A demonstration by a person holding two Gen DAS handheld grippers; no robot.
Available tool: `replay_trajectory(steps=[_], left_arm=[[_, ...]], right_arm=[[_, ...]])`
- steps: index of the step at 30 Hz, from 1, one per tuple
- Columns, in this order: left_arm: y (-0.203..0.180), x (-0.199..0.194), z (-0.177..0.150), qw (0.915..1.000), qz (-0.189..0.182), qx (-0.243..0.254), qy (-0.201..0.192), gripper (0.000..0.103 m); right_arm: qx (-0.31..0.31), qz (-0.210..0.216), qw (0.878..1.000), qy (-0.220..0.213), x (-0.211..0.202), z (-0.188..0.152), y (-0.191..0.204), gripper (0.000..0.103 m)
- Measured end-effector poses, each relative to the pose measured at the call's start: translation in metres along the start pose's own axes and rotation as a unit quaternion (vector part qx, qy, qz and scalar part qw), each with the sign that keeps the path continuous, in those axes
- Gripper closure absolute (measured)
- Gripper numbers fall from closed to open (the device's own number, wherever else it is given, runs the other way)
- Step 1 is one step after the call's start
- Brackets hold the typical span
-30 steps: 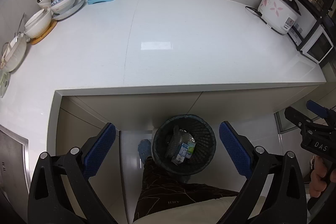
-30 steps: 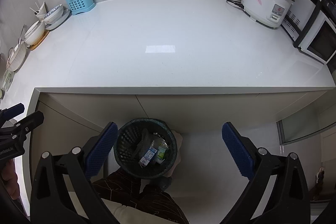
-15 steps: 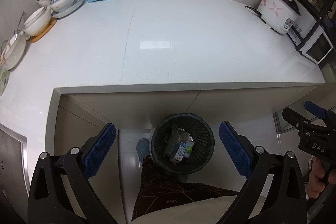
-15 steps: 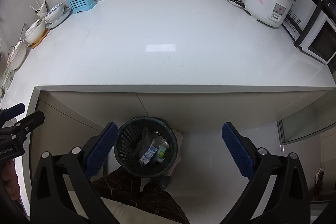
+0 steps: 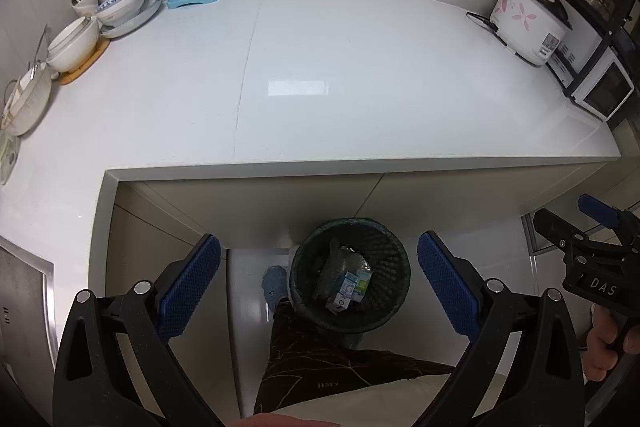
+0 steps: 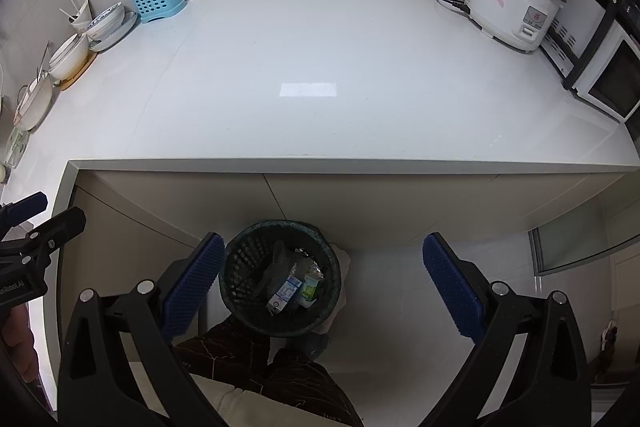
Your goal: Collect trash
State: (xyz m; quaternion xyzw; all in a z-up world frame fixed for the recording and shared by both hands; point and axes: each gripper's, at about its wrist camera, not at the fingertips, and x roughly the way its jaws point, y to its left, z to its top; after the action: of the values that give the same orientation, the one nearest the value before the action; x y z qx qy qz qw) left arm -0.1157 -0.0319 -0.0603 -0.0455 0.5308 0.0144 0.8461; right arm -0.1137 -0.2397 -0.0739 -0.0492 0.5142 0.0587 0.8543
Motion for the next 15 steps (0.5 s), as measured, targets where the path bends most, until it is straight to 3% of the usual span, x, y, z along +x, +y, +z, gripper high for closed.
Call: replay_trajectory(steps=[15], left_arm=[[-0.0065,-0.0004,-0.0015,0.9999,-0.006,0.014,-0.002,0.007]], right_arm=[[-0.001,0.002,1.0,-0.001,-0.0008,-0.0005,0.0005,0.008]])
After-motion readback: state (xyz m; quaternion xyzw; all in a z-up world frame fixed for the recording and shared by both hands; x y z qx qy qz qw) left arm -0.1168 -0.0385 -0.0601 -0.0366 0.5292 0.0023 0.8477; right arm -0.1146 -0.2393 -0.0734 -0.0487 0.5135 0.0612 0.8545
